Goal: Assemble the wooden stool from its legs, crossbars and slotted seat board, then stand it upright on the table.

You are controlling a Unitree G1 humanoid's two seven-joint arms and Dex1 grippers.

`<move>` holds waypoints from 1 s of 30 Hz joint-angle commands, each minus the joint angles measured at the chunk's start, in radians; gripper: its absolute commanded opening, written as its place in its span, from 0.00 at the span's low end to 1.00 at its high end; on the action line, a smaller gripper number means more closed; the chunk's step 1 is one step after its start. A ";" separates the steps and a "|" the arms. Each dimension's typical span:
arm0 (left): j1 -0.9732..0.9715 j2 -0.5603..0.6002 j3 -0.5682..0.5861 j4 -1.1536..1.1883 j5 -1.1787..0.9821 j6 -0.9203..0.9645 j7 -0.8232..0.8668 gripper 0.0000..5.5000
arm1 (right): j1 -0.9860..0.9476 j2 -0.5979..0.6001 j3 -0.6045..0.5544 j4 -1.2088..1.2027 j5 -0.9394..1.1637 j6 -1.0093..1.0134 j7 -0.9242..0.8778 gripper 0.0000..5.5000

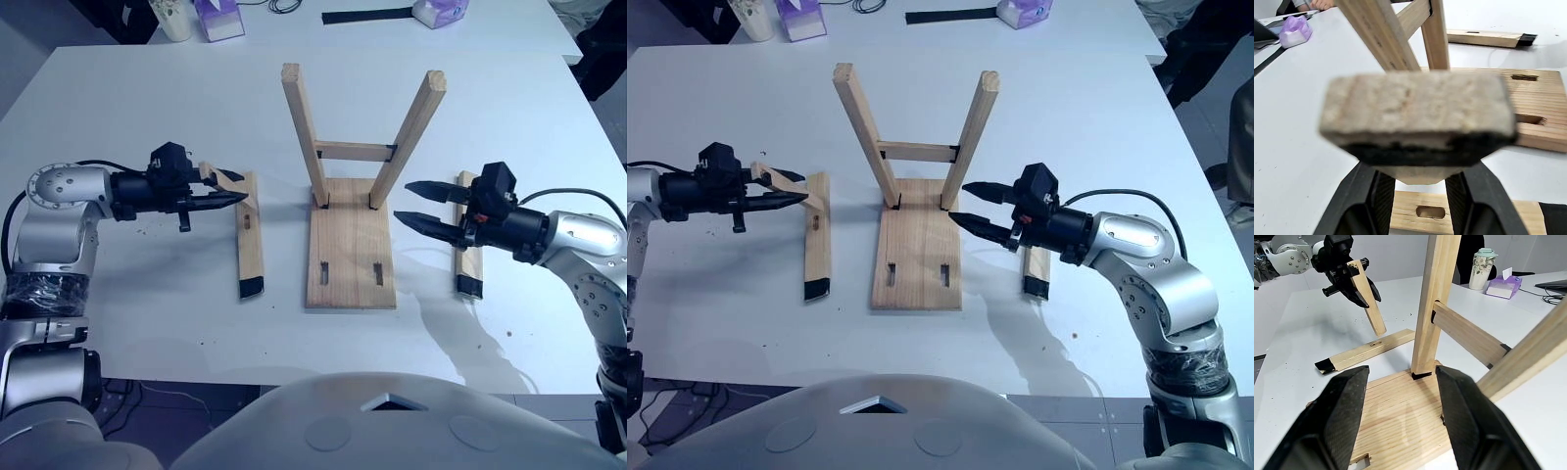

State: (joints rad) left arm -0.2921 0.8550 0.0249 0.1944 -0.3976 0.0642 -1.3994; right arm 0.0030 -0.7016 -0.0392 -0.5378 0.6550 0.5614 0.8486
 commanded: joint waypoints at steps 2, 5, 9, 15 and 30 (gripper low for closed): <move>-0.037 0.013 -0.045 0.086 0.065 -0.064 -0.067 0.24 | 0.014 0.012 0.015 -0.015 -0.021 -0.011 -0.016 0.46; -0.071 0.007 -0.049 0.151 0.092 -0.102 -0.080 0.24 | 0.013 0.014 0.016 -0.015 -0.024 -0.011 -0.015 0.46; -0.070 0.004 -0.049 0.190 0.111 -0.148 -0.083 0.24 | 0.006 0.014 0.021 -0.008 -0.031 -0.012 -0.008 0.46; -0.039 -0.004 -0.054 0.167 0.111 -0.165 -0.083 0.24 | -0.004 0.009 0.019 -0.002 -0.034 -0.010 0.004 0.46; -0.007 0.016 -0.134 0.165 0.178 -0.177 -0.116 0.24 | 0.004 0.015 0.022 -0.008 -0.040 -0.013 0.000 0.46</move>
State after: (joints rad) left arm -0.3226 0.8575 -0.0718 0.3669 -0.2557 -0.1670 -1.4967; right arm 0.0115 -0.6841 -0.0188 -0.5412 0.6223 0.5556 0.8501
